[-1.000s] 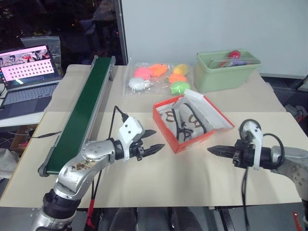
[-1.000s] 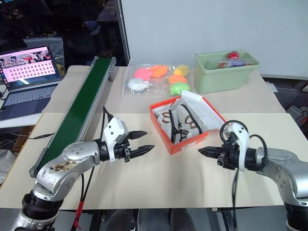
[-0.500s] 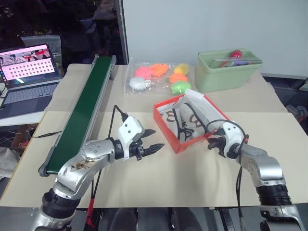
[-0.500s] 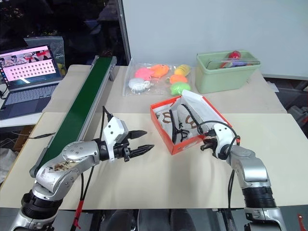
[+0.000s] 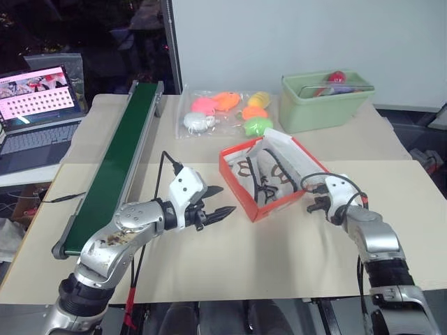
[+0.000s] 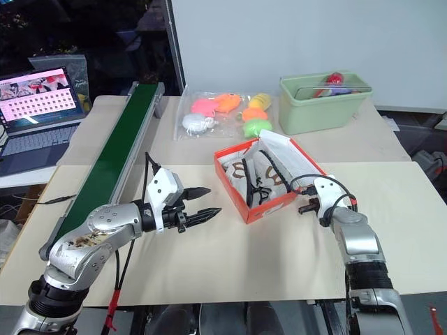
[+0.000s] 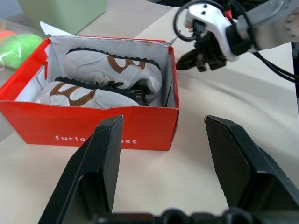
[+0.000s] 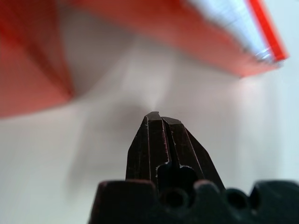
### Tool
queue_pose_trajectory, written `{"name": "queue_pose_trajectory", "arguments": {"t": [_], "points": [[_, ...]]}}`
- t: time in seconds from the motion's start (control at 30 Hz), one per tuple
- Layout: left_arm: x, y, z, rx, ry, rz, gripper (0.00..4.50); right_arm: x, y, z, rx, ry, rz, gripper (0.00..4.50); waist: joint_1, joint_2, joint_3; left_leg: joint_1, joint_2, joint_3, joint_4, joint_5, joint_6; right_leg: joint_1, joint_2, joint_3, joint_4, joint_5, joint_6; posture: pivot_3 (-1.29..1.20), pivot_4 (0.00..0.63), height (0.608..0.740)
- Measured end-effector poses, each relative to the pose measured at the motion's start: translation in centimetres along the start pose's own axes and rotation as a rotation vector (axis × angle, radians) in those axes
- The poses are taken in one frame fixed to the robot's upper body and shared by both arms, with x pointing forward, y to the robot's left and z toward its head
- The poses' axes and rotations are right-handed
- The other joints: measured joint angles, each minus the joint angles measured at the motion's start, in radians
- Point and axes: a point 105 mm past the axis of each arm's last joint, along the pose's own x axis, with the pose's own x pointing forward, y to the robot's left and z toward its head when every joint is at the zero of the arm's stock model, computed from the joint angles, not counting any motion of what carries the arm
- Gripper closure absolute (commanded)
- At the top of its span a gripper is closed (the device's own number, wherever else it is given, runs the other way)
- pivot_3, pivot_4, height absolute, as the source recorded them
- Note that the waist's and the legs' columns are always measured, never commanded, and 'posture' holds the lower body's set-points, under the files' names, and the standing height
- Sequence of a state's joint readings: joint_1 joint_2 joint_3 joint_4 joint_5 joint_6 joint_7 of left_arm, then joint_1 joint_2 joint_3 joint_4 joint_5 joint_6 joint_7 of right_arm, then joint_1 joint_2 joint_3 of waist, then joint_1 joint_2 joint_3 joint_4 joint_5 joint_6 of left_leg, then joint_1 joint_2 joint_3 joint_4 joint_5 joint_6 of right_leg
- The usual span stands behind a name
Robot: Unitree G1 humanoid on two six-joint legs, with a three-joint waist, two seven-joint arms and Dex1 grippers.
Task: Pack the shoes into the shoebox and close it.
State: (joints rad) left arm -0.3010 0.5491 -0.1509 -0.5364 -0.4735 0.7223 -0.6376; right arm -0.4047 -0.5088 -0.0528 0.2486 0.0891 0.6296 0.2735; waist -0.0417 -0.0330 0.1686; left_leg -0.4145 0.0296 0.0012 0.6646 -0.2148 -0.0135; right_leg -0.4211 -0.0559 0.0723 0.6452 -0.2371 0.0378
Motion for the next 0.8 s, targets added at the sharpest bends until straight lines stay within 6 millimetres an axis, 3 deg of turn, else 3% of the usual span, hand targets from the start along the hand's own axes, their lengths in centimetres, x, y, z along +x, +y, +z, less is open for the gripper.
{"name": "queue_pose_trajectory", "arguments": {"t": [0.3,0.63,0.8], "points": [[-0.1,0.1,0.2,0.009,0.000,0.008,1.57,2.2,-0.3,1.1,0.094,-0.021,-0.075,4.46,-0.004,0.000,0.000,0.000,0.000,0.000,0.000,0.000,0.000,0.000,0.000,0.000,0.000,0.000,0.000,0.00,0.150,0.729],[-0.2,0.2,0.4,0.017,-0.003,0.016,1.57,3.1,1.4,4.3,0.660,-0.192,0.057,4.46,-0.004,0.000,0.000,0.000,0.000,0.000,0.000,0.000,0.000,0.000,0.000,0.000,0.000,0.000,0.000,0.00,0.150,0.729],[-0.2,0.3,0.5,0.021,-0.005,0.016,1.57,2.9,2.2,5.1,0.800,-0.253,0.111,4.46,-0.004,0.000,0.000,0.000,0.000,0.000,0.000,0.000,0.000,0.000,0.000,0.000,0.000,0.000,0.000,0.00,0.150,0.729]]}}
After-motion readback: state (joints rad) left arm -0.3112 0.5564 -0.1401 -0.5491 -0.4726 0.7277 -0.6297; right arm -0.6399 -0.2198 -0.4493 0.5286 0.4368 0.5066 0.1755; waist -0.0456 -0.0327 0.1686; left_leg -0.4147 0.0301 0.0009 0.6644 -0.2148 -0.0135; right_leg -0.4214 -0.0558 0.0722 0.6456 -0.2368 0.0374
